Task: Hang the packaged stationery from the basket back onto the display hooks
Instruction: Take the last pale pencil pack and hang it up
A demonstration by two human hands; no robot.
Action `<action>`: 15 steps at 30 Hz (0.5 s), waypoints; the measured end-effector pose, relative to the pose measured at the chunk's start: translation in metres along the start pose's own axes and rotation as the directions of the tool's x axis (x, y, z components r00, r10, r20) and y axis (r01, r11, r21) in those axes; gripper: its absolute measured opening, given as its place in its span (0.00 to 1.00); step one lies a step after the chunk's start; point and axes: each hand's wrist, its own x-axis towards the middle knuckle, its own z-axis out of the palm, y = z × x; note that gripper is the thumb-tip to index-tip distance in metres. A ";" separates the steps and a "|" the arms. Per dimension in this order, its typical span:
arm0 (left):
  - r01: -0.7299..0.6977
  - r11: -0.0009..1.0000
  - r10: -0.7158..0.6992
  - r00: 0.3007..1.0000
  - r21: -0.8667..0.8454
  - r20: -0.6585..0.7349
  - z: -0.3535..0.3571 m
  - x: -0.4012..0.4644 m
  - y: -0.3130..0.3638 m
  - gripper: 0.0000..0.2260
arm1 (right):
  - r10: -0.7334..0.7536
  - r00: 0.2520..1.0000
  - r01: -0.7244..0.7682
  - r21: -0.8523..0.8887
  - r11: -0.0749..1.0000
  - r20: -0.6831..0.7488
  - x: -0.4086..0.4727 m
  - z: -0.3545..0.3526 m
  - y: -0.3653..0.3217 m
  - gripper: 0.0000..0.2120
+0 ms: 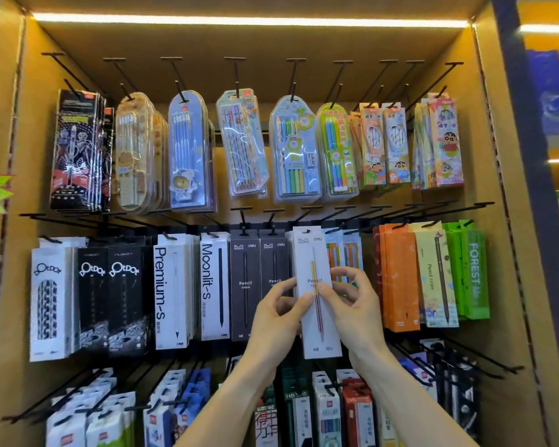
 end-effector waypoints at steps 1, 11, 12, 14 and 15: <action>-0.004 1.000 0.005 1.000 0.010 -0.013 0.000 0.002 -0.001 0.17 | 0.001 1.000 -0.001 0.000 1.000 0.000 0.002 0.000 0.000 0.11; -0.029 0.996 0.033 0.998 0.084 -0.048 -0.003 0.008 -0.005 0.22 | -0.005 0.999 0.006 0.049 0.999 -0.036 0.002 0.002 0.003 0.10; -0.032 0.996 0.036 0.998 0.084 -0.045 -0.003 0.008 -0.004 0.22 | -0.012 0.999 0.014 0.053 0.998 -0.042 0.002 0.002 0.003 0.10; -0.042 0.995 0.046 0.998 0.088 -0.044 -0.002 0.008 -0.002 0.22 | -0.022 0.998 0.024 0.056 0.998 -0.051 0.003 0.002 0.001 0.10; -0.045 0.995 0.049 0.998 0.093 -0.047 -0.002 0.008 -0.001 0.22 | -0.019 0.998 0.022 0.053 0.998 -0.056 0.004 0.002 0.001 0.10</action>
